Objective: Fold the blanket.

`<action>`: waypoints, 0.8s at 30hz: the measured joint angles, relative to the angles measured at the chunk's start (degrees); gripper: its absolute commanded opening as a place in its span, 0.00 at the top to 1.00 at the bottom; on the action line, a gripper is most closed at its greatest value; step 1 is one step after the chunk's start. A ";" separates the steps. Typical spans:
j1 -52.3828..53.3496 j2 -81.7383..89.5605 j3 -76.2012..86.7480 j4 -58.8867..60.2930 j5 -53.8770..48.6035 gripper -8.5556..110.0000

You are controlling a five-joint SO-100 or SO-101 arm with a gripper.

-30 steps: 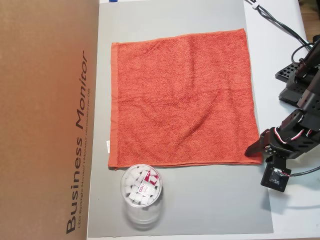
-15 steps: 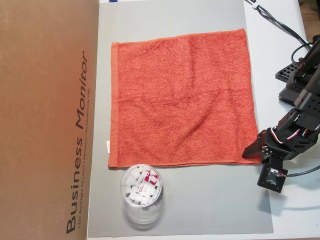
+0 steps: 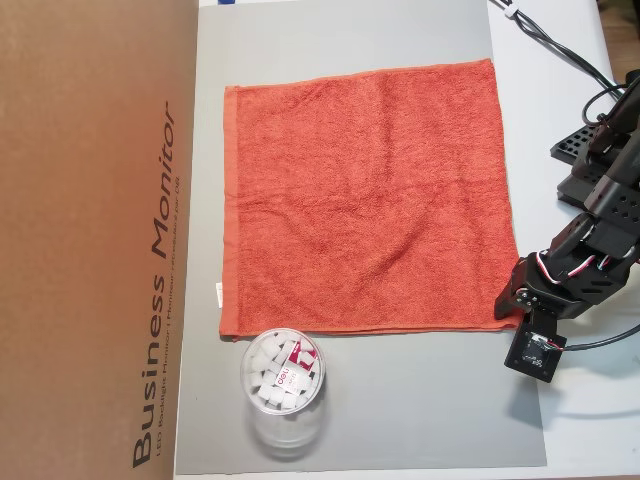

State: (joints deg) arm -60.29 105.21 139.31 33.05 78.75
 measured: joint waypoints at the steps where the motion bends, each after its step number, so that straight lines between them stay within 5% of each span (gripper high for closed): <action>1: 0.00 0.00 0.00 0.00 0.00 0.86; 24: 3.08 1.67 0.18 0.70 0.62 0.93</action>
State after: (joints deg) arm -57.22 106.88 139.48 33.75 79.37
